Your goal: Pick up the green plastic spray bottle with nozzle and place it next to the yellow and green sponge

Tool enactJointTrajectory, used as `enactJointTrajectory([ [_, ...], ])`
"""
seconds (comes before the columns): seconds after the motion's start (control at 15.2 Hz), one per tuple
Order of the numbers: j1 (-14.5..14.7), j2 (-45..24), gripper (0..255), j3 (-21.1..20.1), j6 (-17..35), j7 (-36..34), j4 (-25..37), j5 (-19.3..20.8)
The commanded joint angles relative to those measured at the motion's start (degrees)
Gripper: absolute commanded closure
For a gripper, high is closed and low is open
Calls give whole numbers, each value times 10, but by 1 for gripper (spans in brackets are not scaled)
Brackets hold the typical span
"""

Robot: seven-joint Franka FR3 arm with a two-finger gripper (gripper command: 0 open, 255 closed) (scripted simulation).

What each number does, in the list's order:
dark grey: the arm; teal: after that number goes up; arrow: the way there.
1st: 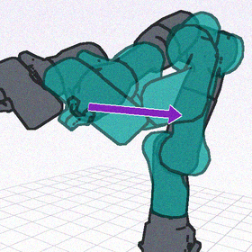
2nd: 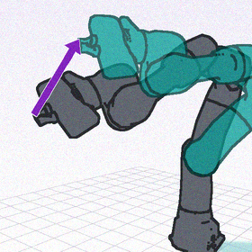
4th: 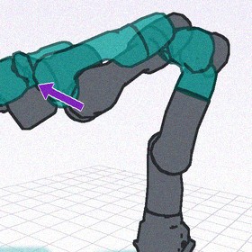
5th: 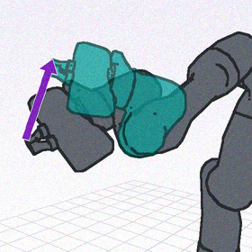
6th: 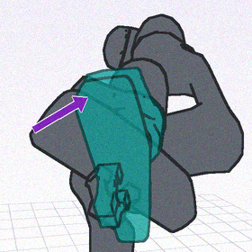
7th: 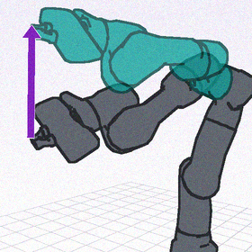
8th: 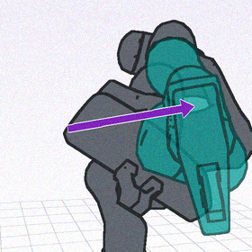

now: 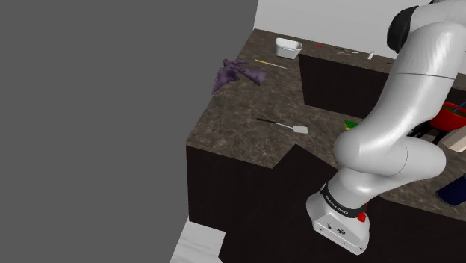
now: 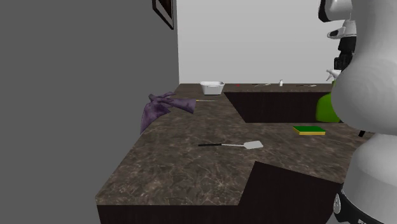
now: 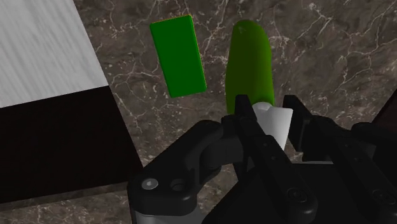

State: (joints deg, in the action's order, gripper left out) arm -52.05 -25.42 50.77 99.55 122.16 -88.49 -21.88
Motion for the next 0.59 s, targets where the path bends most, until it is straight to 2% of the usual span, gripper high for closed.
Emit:
enactJointTrajectory([
  [0.0, -45, -38, 255, -9, -20, 26, 49, -22],
  [0.07, -69, -57, 255, -14, -32, 37, 76, -32],
  [0.53, -63, -66, 255, -20, 16, 46, 33, -42],
])
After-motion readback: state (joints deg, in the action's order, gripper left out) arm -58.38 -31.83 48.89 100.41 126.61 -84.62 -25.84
